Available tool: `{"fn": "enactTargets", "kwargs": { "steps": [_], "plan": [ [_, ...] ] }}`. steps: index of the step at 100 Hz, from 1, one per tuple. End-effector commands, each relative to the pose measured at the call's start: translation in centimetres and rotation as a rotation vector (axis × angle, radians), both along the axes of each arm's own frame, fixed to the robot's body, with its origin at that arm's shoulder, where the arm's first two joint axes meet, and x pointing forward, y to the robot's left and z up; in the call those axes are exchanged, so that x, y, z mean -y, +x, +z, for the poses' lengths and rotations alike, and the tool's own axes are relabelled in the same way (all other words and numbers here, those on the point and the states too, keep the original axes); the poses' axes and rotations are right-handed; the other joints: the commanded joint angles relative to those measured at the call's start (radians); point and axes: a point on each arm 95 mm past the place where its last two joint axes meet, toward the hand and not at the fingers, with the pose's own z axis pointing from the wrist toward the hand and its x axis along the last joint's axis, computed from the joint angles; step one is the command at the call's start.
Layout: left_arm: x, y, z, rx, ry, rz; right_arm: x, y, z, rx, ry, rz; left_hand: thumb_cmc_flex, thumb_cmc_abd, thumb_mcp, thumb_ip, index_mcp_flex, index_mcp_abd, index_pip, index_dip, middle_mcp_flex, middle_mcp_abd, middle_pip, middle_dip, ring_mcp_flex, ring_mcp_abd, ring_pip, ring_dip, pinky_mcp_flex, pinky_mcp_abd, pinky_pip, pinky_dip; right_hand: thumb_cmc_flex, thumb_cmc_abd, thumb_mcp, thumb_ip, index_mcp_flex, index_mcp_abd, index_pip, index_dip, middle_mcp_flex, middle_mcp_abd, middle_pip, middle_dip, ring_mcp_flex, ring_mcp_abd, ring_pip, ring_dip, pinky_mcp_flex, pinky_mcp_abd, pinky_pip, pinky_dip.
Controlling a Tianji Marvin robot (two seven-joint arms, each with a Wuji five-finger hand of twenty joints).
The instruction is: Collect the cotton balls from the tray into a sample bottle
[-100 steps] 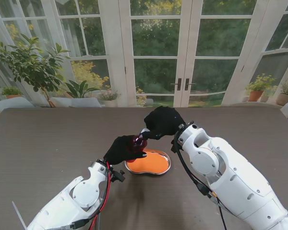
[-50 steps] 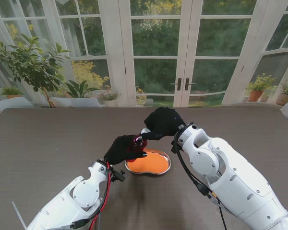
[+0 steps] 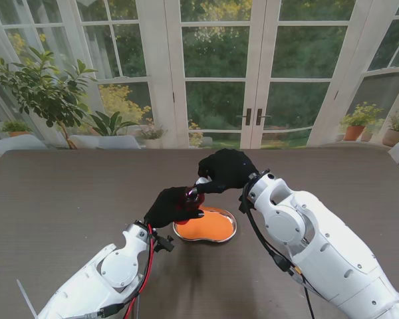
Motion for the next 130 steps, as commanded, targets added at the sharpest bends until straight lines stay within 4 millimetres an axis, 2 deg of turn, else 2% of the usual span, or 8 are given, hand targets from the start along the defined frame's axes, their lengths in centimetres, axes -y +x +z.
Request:
{"fn": "enactTargets", "kwargs": {
  "steps": [1, 21, 33, 46, 61, 87, 96, 130],
  "plan": [
    [0.5, -0.1, 0.2, -0.002, -0.004, -0.018, -0.1, -0.2, 0.0, -0.010, -0.008, 0.007, 0.168, 0.224, 0.289, -0.028, 0.169, -0.294, 0.129, 0.000, 0.086, -0.124, 0.030, -0.012, 0.001, -0.018, 0.008, 0.007, -0.015, -0.038, 0.039, 0.017, -0.043, 0.028, -0.030, 0.039, -0.050, 0.032, -0.045, -0.041, -0.017, 0.011, 0.003, 0.006, 0.018, -0.023, -0.004, -0.017, -0.012, -0.005, -0.003, 0.031],
    [0.5, -0.1, 0.2, -0.001, -0.003, -0.017, 0.1, -0.2, 0.1, -0.025, -0.004, 0.009, 0.167, 0.223, 0.289, -0.029, 0.168, -0.295, 0.129, -0.001, 0.087, -0.126, 0.030, -0.012, 0.002, -0.021, 0.009, 0.007, -0.014, -0.038, 0.039, 0.017, -0.048, 0.038, -0.037, 0.040, -0.145, 0.063, -0.110, -0.096, -0.065, 0.007, -0.001, -0.010, 0.018, -0.023, -0.035, -0.027, -0.029, -0.010, -0.013, 0.036],
    [0.5, -0.2, 0.2, -0.004, -0.003, -0.016, 0.4, -0.1, 0.3, -0.034, 0.006, 0.008, 0.167, 0.223, 0.290, -0.029, 0.168, -0.294, 0.129, -0.001, 0.087, -0.125, 0.030, -0.012, 0.001, -0.019, 0.008, 0.007, -0.014, -0.037, 0.039, 0.017, -0.048, 0.044, -0.037, 0.038, -0.266, 0.043, -0.153, -0.132, -0.137, 0.002, -0.013, -0.029, 0.017, -0.020, -0.105, -0.052, -0.048, -0.023, -0.022, 0.040],
    [0.4, -0.2, 0.2, -0.004, -0.004, -0.015, 0.9, 0.0, 0.8, -0.050, 0.029, 0.009, 0.167, 0.224, 0.290, -0.029, 0.168, -0.293, 0.129, -0.001, 0.087, -0.124, 0.030, -0.012, 0.001, -0.019, 0.008, 0.007, -0.013, -0.037, 0.039, 0.017, -0.047, 0.018, 0.004, 0.029, -0.326, 0.015, -0.141, -0.144, -0.187, 0.002, -0.009, -0.046, 0.014, -0.017, -0.161, -0.060, -0.067, -0.030, -0.028, 0.045],
    [0.5, -0.2, 0.2, -0.004, -0.005, -0.016, 1.6, 0.0, 1.2, -0.063, 0.063, 0.038, 0.167, 0.224, 0.290, -0.029, 0.168, -0.293, 0.129, -0.001, 0.086, -0.125, 0.030, -0.012, 0.000, -0.018, 0.007, 0.007, -0.014, -0.037, 0.039, 0.017, -0.014, -0.132, 0.150, 0.002, -0.329, -0.066, -0.113, -0.142, -0.262, 0.000, 0.005, -0.060, -0.031, -0.034, -0.195, -0.046, -0.098, -0.035, -0.052, 0.046],
    [0.5, -0.2, 0.2, -0.007, -0.003, -0.019, 2.1, 0.0, 1.4, -0.011, 0.095, 0.071, 0.168, 0.223, 0.291, -0.029, 0.168, -0.293, 0.129, -0.001, 0.087, -0.124, 0.030, -0.012, 0.000, -0.018, 0.008, 0.007, -0.013, -0.037, 0.039, 0.018, 0.101, -0.512, 0.355, -0.028, -0.187, -0.161, -0.097, -0.135, -0.242, -0.009, 0.047, -0.048, 0.012, -0.061, -0.196, -0.037, -0.048, -0.033, -0.052, 0.024],
    [0.5, -0.2, 0.2, -0.007, -0.001, -0.022, 1.9, 0.0, 1.3, 0.027, 0.086, 0.064, 0.167, 0.224, 0.291, -0.029, 0.169, -0.293, 0.129, -0.001, 0.085, -0.124, 0.029, -0.013, 0.000, -0.018, 0.008, 0.007, -0.014, -0.037, 0.039, 0.017, 0.144, -0.573, 0.374, -0.029, -0.162, -0.166, -0.097, -0.138, -0.219, -0.019, 0.058, -0.039, 0.022, -0.084, -0.177, -0.025, -0.020, -0.037, -0.041, 0.019],
    [0.5, -0.2, 0.2, -0.009, 0.001, -0.023, 1.2, 0.1, 0.9, 0.065, 0.077, 0.066, 0.167, 0.223, 0.291, -0.029, 0.168, -0.293, 0.129, -0.001, 0.085, -0.125, 0.029, -0.012, 0.000, -0.018, 0.008, 0.007, -0.015, -0.036, 0.039, 0.018, 0.210, -0.630, 0.395, -0.027, -0.108, -0.169, -0.086, -0.147, -0.157, -0.030, 0.070, -0.022, 0.024, -0.093, -0.108, -0.002, 0.013, -0.032, -0.025, 0.005]
  ]
}}
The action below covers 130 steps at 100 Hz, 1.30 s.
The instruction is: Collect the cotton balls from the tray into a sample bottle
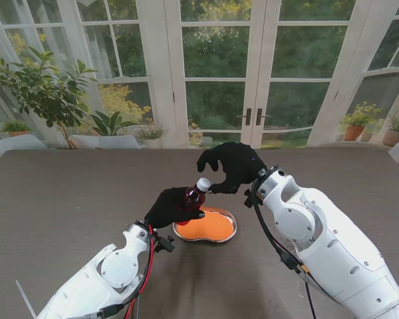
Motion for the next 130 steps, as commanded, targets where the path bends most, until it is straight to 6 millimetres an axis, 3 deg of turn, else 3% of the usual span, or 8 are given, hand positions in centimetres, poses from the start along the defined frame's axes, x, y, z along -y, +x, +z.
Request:
{"fn": "enactTargets", "kwargs": {
  "steps": [1, 88, 93, 103, 130],
  "plan": [
    [0.32, -0.08, 0.15, -0.003, 0.000, -0.015, -0.44, -0.12, -0.17, -0.007, -0.006, 0.013, 0.167, 0.223, 0.291, -0.029, 0.168, -0.293, 0.129, -0.001, 0.086, -0.123, 0.029, -0.012, 0.000, -0.017, 0.008, 0.007, -0.015, -0.036, 0.039, 0.018, 0.015, -0.065, 0.071, -0.021, 0.027, -0.026, 0.015, -0.022, 0.025, -0.023, 0.019, 0.014, 0.042, -0.030, 0.032, 0.020, 0.011, -0.020, 0.035, -0.008],
    [0.51, -0.08, 0.08, -0.001, -0.002, -0.020, -0.83, -0.17, -0.34, -0.026, -0.002, 0.036, 0.166, 0.223, 0.293, -0.030, 0.168, -0.291, 0.130, -0.001, 0.086, -0.125, 0.029, -0.012, 0.000, -0.016, 0.007, 0.007, -0.015, -0.035, 0.039, 0.018, 0.121, -0.037, 0.080, -0.003, 0.166, -0.013, 0.067, 0.005, 0.125, -0.034, 0.010, 0.025, 0.041, -0.029, 0.127, 0.041, 0.046, -0.008, 0.056, -0.017],
    [0.52, -0.07, 0.09, -0.001, -0.001, -0.021, -0.84, -0.17, -0.35, -0.029, -0.002, 0.038, 0.166, 0.223, 0.293, -0.030, 0.168, -0.292, 0.129, -0.001, 0.085, -0.123, 0.028, -0.012, -0.001, -0.018, 0.007, 0.007, -0.015, -0.034, 0.039, 0.018, 0.134, -0.038, 0.072, -0.057, 0.174, -0.017, 0.079, -0.023, 0.130, -0.032, 0.007, 0.027, 0.040, -0.027, 0.131, 0.039, 0.047, -0.006, 0.056, -0.019],
    [0.54, -0.05, 0.09, -0.001, -0.002, -0.022, -0.86, -0.18, -0.35, -0.030, -0.005, 0.040, 0.167, 0.223, 0.293, -0.030, 0.167, -0.292, 0.129, -0.001, 0.085, -0.123, 0.029, -0.012, -0.001, -0.016, 0.007, 0.007, -0.015, -0.034, 0.039, 0.018, 0.141, -0.039, 0.069, -0.110, 0.177, -0.021, 0.109, -0.071, 0.140, -0.036, 0.007, 0.028, 0.040, -0.033, 0.138, 0.041, 0.049, -0.007, 0.058, -0.020],
    [0.58, -0.06, 0.09, -0.001, 0.000, -0.026, -1.00, -0.21, -0.24, -0.036, -0.008, 0.045, 0.166, 0.222, 0.293, -0.031, 0.167, -0.292, 0.130, -0.001, 0.085, -0.123, 0.029, -0.012, -0.001, -0.018, 0.008, 0.007, -0.015, -0.036, 0.038, 0.018, 0.149, -0.034, 0.054, -0.184, 0.186, -0.015, 0.192, -0.131, 0.167, -0.038, 0.008, 0.032, 0.040, -0.024, 0.162, 0.048, 0.053, -0.004, 0.062, -0.019]
  ]
}}
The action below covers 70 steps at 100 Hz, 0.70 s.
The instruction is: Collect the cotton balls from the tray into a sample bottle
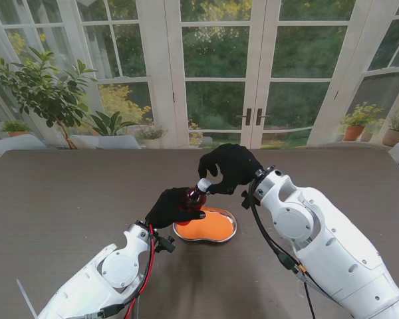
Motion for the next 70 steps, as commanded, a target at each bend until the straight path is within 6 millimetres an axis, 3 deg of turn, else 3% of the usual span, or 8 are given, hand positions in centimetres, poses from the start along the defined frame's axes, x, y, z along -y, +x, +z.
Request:
{"fn": "enactTargets", "kwargs": {
  "steps": [1, 8, 36, 58, 70],
  "plan": [
    [0.40, -0.05, 0.12, -0.002, -0.001, -0.020, -0.40, -0.20, -0.08, -0.009, -0.011, 0.014, 0.166, 0.222, 0.293, -0.027, 0.167, -0.292, 0.130, -0.001, 0.085, -0.123, 0.029, -0.012, -0.001, -0.016, 0.007, 0.007, -0.015, -0.036, 0.038, 0.018, 0.023, -0.022, 0.043, -0.040, 0.026, -0.018, 0.060, -0.021, 0.035, -0.024, 0.010, 0.017, 0.040, -0.023, 0.044, 0.022, 0.014, -0.004, 0.056, -0.007],
    [0.42, -0.07, 0.10, -0.004, -0.001, -0.022, -0.43, -0.20, 0.02, -0.012, -0.013, 0.015, 0.166, 0.222, 0.293, -0.027, 0.168, -0.292, 0.130, -0.001, 0.085, -0.123, 0.029, -0.012, -0.001, -0.016, 0.007, 0.007, -0.015, -0.036, 0.038, 0.018, 0.026, -0.010, 0.032, -0.065, 0.030, -0.015, 0.104, -0.039, 0.049, -0.025, 0.010, 0.018, 0.039, -0.020, 0.057, 0.027, 0.016, -0.001, 0.058, -0.007],
    [0.44, -0.06, 0.11, -0.004, 0.001, -0.026, -0.52, -0.27, 0.12, -0.029, -0.033, 0.021, 0.166, 0.222, 0.294, -0.027, 0.168, -0.292, 0.130, -0.001, 0.085, -0.122, 0.029, -0.012, -0.002, -0.017, 0.007, 0.007, -0.015, -0.036, 0.038, 0.018, -0.008, 0.046, 0.008, -0.076, 0.056, 0.007, 0.157, -0.048, 0.074, -0.020, 0.011, 0.021, 0.039, -0.011, 0.078, 0.033, 0.015, 0.006, 0.067, -0.002],
    [0.43, -0.11, 0.07, -0.008, 0.003, -0.028, -0.71, -0.27, 0.02, -0.047, -0.055, 0.025, 0.166, 0.222, 0.293, -0.027, 0.168, -0.291, 0.130, -0.001, 0.085, -0.121, 0.028, -0.012, -0.001, -0.016, 0.007, 0.007, -0.016, -0.036, 0.038, 0.018, -0.056, 0.126, -0.021, -0.046, 0.081, 0.042, 0.159, -0.037, 0.089, -0.014, 0.010, 0.023, 0.039, -0.004, 0.093, 0.035, 0.012, 0.008, 0.074, 0.003],
    [0.40, -0.14, 0.05, -0.010, 0.004, -0.028, -0.75, -0.29, -0.02, -0.058, -0.064, 0.025, 0.165, 0.222, 0.294, -0.027, 0.168, -0.292, 0.130, -0.001, 0.085, -0.122, 0.029, -0.012, -0.001, -0.017, 0.008, 0.007, -0.015, -0.037, 0.038, 0.018, -0.089, 0.175, -0.040, -0.007, 0.096, 0.060, 0.144, -0.012, 0.096, -0.011, 0.011, 0.026, 0.039, 0.000, 0.101, 0.036, 0.010, 0.008, 0.078, 0.006]
  ]
}}
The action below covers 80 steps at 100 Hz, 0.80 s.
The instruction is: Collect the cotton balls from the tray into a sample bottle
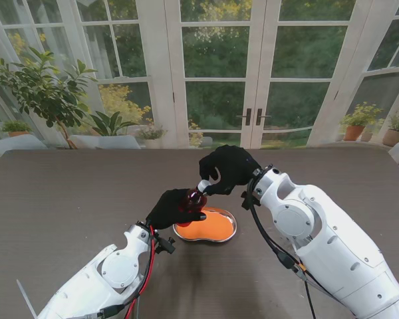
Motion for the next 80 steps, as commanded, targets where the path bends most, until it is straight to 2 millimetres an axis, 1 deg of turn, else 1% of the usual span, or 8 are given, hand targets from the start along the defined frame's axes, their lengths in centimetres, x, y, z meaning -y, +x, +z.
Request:
{"fn": "enactTargets", "kwargs": {
  "steps": [1, 3, 5, 24, 30, 53, 66, 80],
  "plan": [
    [0.33, -0.04, 0.21, -0.002, -0.002, -0.016, -0.43, -0.32, -0.21, -0.014, -0.016, 0.013, 0.165, 0.222, 0.294, -0.026, 0.168, -0.292, 0.130, -0.001, 0.085, -0.122, 0.028, -0.012, -0.001, -0.018, 0.008, 0.007, -0.015, -0.037, 0.038, 0.018, -0.032, 0.027, -0.003, 0.045, 0.062, -0.027, 0.043, 0.030, 0.047, -0.010, 0.011, 0.016, 0.037, -0.006, 0.044, 0.016, 0.010, 0.008, 0.057, 0.006],
    [0.33, -0.05, 0.21, -0.002, -0.002, -0.016, -0.44, -0.32, -0.22, -0.014, -0.019, 0.013, 0.165, 0.222, 0.294, -0.026, 0.168, -0.292, 0.130, -0.001, 0.084, -0.123, 0.028, -0.012, -0.001, -0.018, 0.008, 0.007, -0.015, -0.037, 0.038, 0.018, -0.035, 0.031, -0.005, 0.048, 0.063, -0.026, 0.042, 0.032, 0.047, -0.009, 0.011, 0.016, 0.038, -0.007, 0.044, 0.016, 0.010, 0.009, 0.058, 0.007],
    [0.33, -0.05, 0.21, -0.002, -0.001, -0.016, -0.44, -0.33, -0.22, -0.015, -0.021, 0.013, 0.165, 0.222, 0.294, -0.026, 0.168, -0.293, 0.130, -0.001, 0.085, -0.121, 0.028, -0.012, -0.001, -0.017, 0.008, 0.007, -0.015, -0.037, 0.038, 0.018, -0.039, 0.037, -0.014, 0.072, 0.068, -0.021, 0.027, 0.056, 0.050, -0.008, 0.011, 0.018, 0.038, -0.008, 0.048, 0.016, 0.011, 0.008, 0.059, 0.007],
    [0.33, -0.05, 0.19, -0.004, 0.000, -0.020, -0.56, -0.35, -0.30, -0.020, -0.034, 0.010, 0.165, 0.222, 0.294, -0.026, 0.168, -0.291, 0.130, -0.001, 0.084, -0.122, 0.028, -0.012, -0.001, -0.018, 0.007, 0.007, -0.016, -0.036, 0.038, 0.018, -0.051, 0.062, -0.028, 0.084, 0.088, -0.020, 0.028, 0.084, 0.070, -0.008, 0.014, 0.020, 0.037, -0.008, 0.066, 0.021, 0.017, 0.011, 0.066, 0.010],
    [0.33, -0.06, 0.18, -0.005, 0.000, -0.021, -0.62, -0.36, -0.31, -0.020, -0.035, 0.010, 0.165, 0.222, 0.293, -0.026, 0.166, -0.290, 0.129, -0.001, 0.083, -0.122, 0.028, -0.012, -0.002, -0.017, 0.007, 0.007, -0.016, -0.036, 0.038, 0.018, -0.048, 0.069, -0.033, 0.082, 0.092, -0.022, 0.034, 0.092, 0.076, -0.007, 0.016, 0.022, 0.037, -0.007, 0.072, 0.024, 0.022, 0.012, 0.068, 0.010],
    [0.28, -0.11, 0.13, -0.009, 0.005, -0.023, -0.77, -0.40, -0.21, -0.017, -0.043, 0.009, 0.166, 0.223, 0.293, -0.026, 0.167, -0.291, 0.129, -0.001, 0.083, -0.120, 0.028, -0.012, -0.002, -0.016, 0.007, 0.007, -0.017, -0.037, 0.039, 0.019, -0.014, 0.116, -0.057, 0.041, 0.091, -0.041, 0.074, 0.089, 0.097, -0.010, 0.020, 0.026, 0.037, -0.005, 0.085, 0.027, 0.026, 0.014, 0.073, 0.008],
    [0.29, -0.12, 0.11, -0.010, 0.007, -0.026, -0.85, -0.44, -0.18, -0.019, -0.047, 0.008, 0.166, 0.223, 0.293, -0.026, 0.168, -0.291, 0.130, -0.001, 0.082, -0.121, 0.027, -0.012, -0.003, -0.017, 0.007, 0.007, -0.017, -0.036, 0.038, 0.019, -0.018, 0.175, -0.078, 0.054, 0.116, -0.041, 0.097, 0.086, 0.125, -0.005, 0.030, 0.030, 0.037, 0.000, 0.104, 0.034, 0.033, 0.017, 0.080, 0.009],
    [0.30, -0.10, 0.10, -0.010, 0.008, -0.028, -0.90, -0.48, -0.16, -0.018, -0.053, 0.005, 0.165, 0.223, 0.293, -0.027, 0.167, -0.291, 0.129, -0.001, 0.083, -0.120, 0.028, -0.012, -0.003, -0.015, 0.007, 0.007, -0.017, -0.035, 0.038, 0.019, -0.028, 0.183, -0.083, 0.066, 0.135, -0.037, 0.106, 0.090, 0.144, -0.004, 0.034, 0.033, 0.037, -0.002, 0.123, 0.041, 0.043, 0.019, 0.087, 0.009]
  ]
}}
